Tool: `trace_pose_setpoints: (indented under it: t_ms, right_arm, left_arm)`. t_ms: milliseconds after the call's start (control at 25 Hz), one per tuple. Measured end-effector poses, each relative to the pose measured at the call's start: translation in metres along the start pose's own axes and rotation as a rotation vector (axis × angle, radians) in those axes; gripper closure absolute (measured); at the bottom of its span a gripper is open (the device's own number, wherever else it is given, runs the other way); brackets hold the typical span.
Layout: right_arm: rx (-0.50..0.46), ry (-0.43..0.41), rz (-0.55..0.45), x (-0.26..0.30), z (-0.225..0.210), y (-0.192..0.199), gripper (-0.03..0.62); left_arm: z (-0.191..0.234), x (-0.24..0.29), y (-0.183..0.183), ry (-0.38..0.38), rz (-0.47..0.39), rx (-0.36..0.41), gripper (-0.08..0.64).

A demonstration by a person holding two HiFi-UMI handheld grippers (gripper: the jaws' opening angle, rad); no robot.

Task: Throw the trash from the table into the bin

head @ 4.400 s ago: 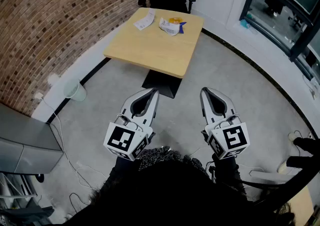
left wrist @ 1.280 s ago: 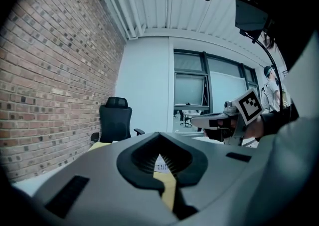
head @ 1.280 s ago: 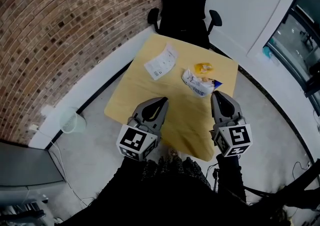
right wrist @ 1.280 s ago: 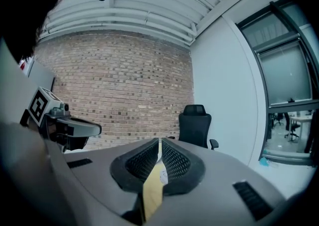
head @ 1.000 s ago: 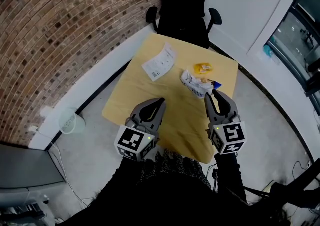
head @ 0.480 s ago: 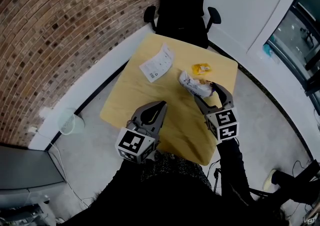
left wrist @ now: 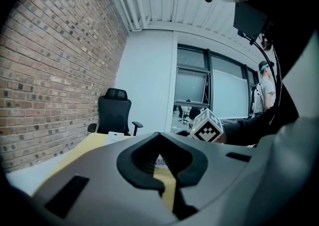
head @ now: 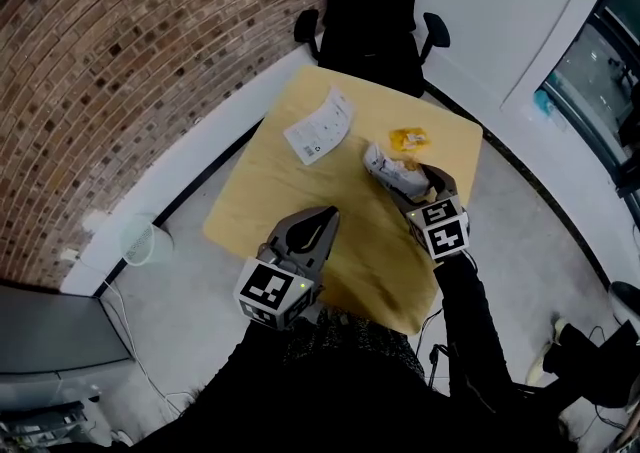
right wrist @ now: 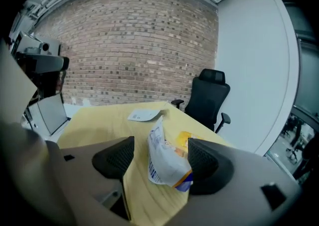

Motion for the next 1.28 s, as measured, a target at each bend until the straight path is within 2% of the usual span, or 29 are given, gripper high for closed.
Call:
trace_pose_setpoints:
  t_ms: [160, 320, 520, 560, 720, 920, 1160, 1280]
  right_arm:
    - [-0.037, 0.030, 0.080, 0.013, -0.002, 0.016, 0.272]
    - [-0.051, 0.055, 0.105, 0.019, -0.004, 0.022, 0.273]
    - [-0.113, 0.062, 0.152, 0.029, -0.006, 0.027, 0.284]
    - [-0.123, 0.069, 0.161, 0.030, -0.007, 0.027, 0.308]
    - [-0.180, 0.102, 0.196, 0.032, -0.007, 0.030, 0.478]
    - [-0.157, 0.095, 0.206, 0.034, -0.008, 0.033, 0.566]
    - [-0.095, 0.042, 0.206, 0.033, -0.011, 0.031, 0.580]
    - [-0.057, 0.038, 0.173, 0.031, -0.011, 0.026, 0.581]
  left_arm:
    - [0.002, -0.001, 0.001, -0.016, -0.004, -0.023, 0.552]
    - [0.001, -0.001, -0.001, -0.021, -0.004, -0.023, 0.552]
    - [0.002, 0.000, 0.003, -0.033, 0.004, -0.028, 0.552]
    - [0.003, 0.000, 0.004, -0.036, 0.005, -0.029, 0.552]
    - [0.004, -0.001, 0.005, -0.040, 0.007, -0.035, 0.552]
    - [0.009, -0.003, 0.003, -0.053, 0.004, -0.036, 0.552]
    - [0.015, -0.005, 0.003, -0.075, 0.002, -0.052, 0.552]
    - [0.019, -0.008, 0.006, -0.093, 0.009, -0.037, 0.552]
Point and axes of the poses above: the fingertips, and each gripper's own axes: x forward along the fingers, z to its left, y out of its underside, the point moved 8 cm from there along -x, backward along the fingers, and after that the axes turned 4 degrees about y, right-handed, at the moved point
